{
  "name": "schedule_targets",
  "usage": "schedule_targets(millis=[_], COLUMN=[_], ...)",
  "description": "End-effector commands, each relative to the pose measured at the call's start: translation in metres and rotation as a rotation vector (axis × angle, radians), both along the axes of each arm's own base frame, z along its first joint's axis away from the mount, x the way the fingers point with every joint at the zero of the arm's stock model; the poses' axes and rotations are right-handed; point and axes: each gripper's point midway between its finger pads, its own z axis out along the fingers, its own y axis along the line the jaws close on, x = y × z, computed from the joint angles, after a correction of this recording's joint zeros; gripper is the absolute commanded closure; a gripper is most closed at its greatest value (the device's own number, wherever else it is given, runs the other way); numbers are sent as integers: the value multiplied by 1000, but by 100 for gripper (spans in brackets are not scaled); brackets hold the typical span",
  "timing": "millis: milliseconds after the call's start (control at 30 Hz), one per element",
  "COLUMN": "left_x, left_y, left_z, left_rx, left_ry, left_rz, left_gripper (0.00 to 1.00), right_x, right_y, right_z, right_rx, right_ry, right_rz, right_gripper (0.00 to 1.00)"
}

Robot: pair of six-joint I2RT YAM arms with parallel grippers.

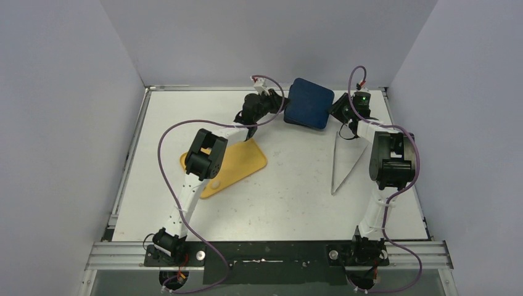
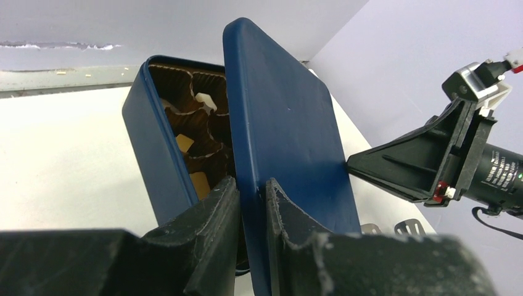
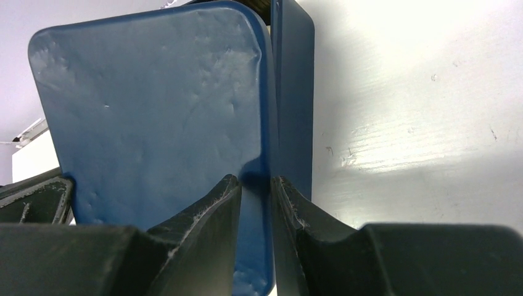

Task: Pack the chocolate
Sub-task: Close the box lid on the packing box.

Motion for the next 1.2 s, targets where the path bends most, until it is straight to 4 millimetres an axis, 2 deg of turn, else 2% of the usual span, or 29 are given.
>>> schedule_targets(millis=[0, 133, 300, 433, 600, 733, 900, 1067, 1167], left_x=[0, -1, 4, 9, 17, 23, 25, 25, 24], left_y=[-12, -13, -10, -8, -2, 2, 3, 3, 3], left_z=[42, 42, 34, 30, 20, 11, 6, 6, 7], left_rx=[-73, -88, -80, -81, -71, -47, -41, -34, -34], left_ry=[-77, -73, -60, -54, -46, -42, -40, -43, -44], left_rz=[-31, -40, -22, -11, 17, 37, 40, 40, 39], left_gripper=[81, 81, 81, 81, 81, 81, 80, 80, 80], right_x=[15, 16, 17, 25, 28, 11, -8, -8, -9], right_y=[18, 20, 20, 19, 14, -6, -19, -12, -4], right_z=[75, 80, 83, 89, 85, 71, 49, 41, 30], right_rx=[39, 46, 47, 46, 21, -47, -35, 21, 60], right_ry=[-192, -202, -213, -231, -199, -80, -45, -38, -18], right_rz=[67, 74, 72, 67, 51, -55, -106, -90, -93], right_gripper=[75, 75, 74, 74, 69, 62, 56, 50, 49])
